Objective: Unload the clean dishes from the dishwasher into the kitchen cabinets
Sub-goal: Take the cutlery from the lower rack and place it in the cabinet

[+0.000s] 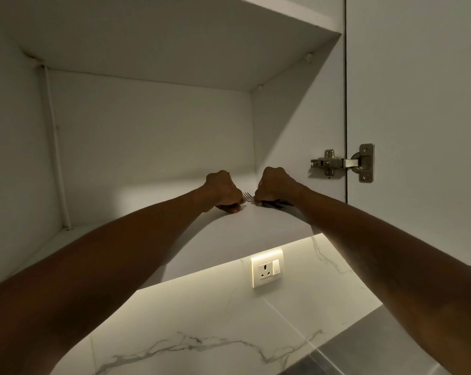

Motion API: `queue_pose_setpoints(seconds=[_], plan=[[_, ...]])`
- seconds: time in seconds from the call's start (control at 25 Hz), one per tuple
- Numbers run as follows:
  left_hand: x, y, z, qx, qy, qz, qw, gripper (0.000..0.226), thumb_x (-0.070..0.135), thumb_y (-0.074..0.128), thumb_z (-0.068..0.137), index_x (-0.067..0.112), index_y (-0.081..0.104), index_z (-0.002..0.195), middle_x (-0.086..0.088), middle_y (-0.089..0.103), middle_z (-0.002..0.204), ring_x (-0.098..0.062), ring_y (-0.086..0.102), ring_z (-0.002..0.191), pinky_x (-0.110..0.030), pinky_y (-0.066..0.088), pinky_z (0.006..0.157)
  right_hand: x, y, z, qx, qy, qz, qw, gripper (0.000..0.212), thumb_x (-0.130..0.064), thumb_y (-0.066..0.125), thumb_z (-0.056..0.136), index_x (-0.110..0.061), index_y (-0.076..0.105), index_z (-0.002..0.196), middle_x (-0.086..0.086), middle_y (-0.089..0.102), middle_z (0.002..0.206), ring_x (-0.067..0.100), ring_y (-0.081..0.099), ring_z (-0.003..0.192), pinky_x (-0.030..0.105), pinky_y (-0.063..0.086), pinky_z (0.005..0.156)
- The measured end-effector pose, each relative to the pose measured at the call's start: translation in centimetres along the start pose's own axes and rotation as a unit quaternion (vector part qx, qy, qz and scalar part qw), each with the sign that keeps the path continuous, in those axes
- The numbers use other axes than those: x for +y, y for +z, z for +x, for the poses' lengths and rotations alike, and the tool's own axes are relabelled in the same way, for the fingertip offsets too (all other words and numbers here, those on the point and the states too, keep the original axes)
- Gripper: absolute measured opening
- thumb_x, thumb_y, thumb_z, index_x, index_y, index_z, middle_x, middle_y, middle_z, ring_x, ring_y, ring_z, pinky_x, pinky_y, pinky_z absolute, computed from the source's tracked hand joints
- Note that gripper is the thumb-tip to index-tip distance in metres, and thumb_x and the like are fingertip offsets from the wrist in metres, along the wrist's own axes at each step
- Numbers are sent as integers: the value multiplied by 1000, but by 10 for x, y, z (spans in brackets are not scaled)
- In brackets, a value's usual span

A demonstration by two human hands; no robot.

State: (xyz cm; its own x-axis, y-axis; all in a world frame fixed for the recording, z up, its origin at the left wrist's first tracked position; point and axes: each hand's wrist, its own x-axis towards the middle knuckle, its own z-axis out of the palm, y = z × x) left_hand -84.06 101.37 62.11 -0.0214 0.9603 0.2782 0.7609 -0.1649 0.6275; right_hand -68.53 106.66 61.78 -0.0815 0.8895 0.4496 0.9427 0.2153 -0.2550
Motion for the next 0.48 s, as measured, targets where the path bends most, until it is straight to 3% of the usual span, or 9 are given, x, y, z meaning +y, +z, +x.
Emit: queue_pose_setpoints(seconds=[0.12,0.24,0.32,0.4,0.48], plan=[[3,-6,-10,15,61,162,985,25,32,76,82,8,76,87,-4,76,81,-22,75,83,-30,58,84,7,-13,-24,46,-24,52,997,34,-32,67,82,-5,59,62,5,62,64,25,63,73,28,47,62],[9,-18,-38,17,118,326,938,27,43,71,80,23,75,98,-2,66,109,-24,64,108,-35,54,86,20,-37,-61,81,-73,83,991,23,-10,56,85,-4,77,79,9,76,86,26,68,93,29,52,83],[12,-24,-61,22,127,400,907,32,44,68,83,25,71,109,-5,57,120,-28,60,108,-35,50,81,30,-54,-91,67,-114,93,987,25,-6,55,89,-3,79,92,9,77,100,23,68,102,23,47,87],[13,-23,-85,35,125,416,900,35,46,64,87,25,68,115,-6,53,123,-30,60,109,-36,48,86,40,-66,-121,55,-128,101,985,25,-4,56,91,-4,79,99,8,76,105,19,68,104,18,42,88],[16,-21,-113,48,122,414,901,36,48,61,88,26,67,116,-8,53,123,-31,59,110,-37,47,90,50,-75,-156,51,-131,123,982,18,-9,61,91,-12,79,91,4,76,92,11,67,88,23,45,87]])
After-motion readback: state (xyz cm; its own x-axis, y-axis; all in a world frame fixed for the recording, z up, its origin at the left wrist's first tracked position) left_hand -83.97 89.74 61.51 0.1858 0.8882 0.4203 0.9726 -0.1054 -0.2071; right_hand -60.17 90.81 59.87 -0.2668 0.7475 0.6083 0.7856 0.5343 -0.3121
